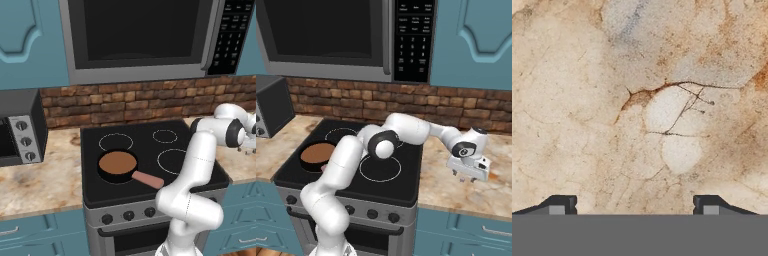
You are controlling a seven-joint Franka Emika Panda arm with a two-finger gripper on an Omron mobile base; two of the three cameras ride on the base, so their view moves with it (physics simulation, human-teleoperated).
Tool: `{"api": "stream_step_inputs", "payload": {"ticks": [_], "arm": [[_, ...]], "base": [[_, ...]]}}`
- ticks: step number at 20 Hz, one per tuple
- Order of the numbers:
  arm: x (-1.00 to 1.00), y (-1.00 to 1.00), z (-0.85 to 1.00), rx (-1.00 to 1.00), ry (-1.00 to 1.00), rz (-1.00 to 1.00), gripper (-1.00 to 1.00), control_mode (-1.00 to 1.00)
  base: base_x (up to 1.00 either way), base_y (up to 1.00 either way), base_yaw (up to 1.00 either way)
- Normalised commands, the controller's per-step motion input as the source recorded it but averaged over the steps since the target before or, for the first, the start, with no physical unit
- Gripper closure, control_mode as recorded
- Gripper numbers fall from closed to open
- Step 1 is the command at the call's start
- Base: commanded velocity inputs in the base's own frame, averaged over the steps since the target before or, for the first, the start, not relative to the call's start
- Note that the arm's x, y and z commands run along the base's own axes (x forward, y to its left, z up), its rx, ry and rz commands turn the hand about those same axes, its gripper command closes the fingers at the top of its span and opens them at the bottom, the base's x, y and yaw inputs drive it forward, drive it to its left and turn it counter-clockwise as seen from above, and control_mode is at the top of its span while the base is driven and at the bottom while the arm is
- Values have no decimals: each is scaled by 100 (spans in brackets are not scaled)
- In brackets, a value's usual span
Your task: Pick up the sugar cube(s) and place them in the saucepan with hot chocolate.
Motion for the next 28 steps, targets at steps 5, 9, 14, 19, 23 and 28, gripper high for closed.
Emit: {"api": "stream_step_inputs", "payload": {"ticks": [5, 9, 14, 19, 23, 28], "arm": [[-33, 0, -10, 0, 0, 0, -100, -100], [-26, 1, -7, 0, 0, 0, -100, -100], [-1, 7, -1, 0, 0, 0, -100, -100], [1, 10, 0, 0, 0, 0, -100, -100], [0, 11, -1, 0, 0, 0, -100, -100], [4, 13, 0, 0, 0, 0, -100, -100]], "base": [[0, 0, 0], [0, 0, 0], [0, 0, 0], [0, 0, 0], [0, 0, 0], [0, 0, 0]]}}
